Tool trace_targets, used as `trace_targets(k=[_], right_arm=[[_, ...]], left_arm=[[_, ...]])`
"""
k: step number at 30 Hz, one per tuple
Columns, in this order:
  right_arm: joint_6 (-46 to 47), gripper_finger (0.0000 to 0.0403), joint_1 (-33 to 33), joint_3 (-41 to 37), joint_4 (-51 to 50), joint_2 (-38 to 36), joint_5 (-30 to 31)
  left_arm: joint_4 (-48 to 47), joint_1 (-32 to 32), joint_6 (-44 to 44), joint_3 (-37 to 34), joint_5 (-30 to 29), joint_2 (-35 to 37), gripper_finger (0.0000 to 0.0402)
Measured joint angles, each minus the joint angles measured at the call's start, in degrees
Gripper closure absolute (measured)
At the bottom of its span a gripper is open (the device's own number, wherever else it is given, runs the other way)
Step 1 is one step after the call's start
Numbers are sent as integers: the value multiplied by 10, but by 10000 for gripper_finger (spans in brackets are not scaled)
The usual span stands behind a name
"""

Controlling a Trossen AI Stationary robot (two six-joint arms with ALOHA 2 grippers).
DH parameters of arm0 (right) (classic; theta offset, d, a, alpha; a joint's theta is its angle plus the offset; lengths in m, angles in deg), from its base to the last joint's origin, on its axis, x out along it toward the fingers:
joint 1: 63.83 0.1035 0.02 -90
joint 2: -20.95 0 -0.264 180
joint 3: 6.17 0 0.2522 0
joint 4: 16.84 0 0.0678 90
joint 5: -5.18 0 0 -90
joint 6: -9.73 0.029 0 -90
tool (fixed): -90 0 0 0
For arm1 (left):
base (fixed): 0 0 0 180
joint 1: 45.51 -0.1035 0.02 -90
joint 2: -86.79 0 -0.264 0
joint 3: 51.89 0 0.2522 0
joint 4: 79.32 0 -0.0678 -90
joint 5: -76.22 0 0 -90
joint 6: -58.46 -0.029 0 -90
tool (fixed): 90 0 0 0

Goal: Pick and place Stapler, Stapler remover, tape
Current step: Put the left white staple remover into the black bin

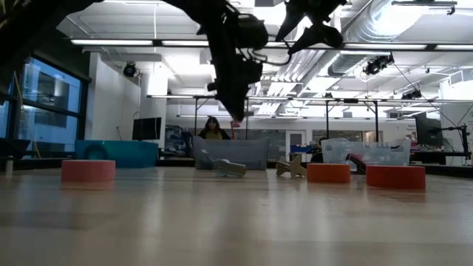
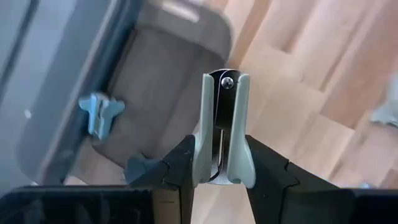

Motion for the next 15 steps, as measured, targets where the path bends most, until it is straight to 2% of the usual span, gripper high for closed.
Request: trace_targets(k=[5,10,15], right_arm=[[20,194,0,0,1,0,29],[44,194,0,0,2,0,66],[48,194,0,0,3,0,76]], left_arm=[[13,-29,71,0,0,-29,300],[18,-59,159,0,26,-48,300],[19,-82,238,-1,26,-51,298]])
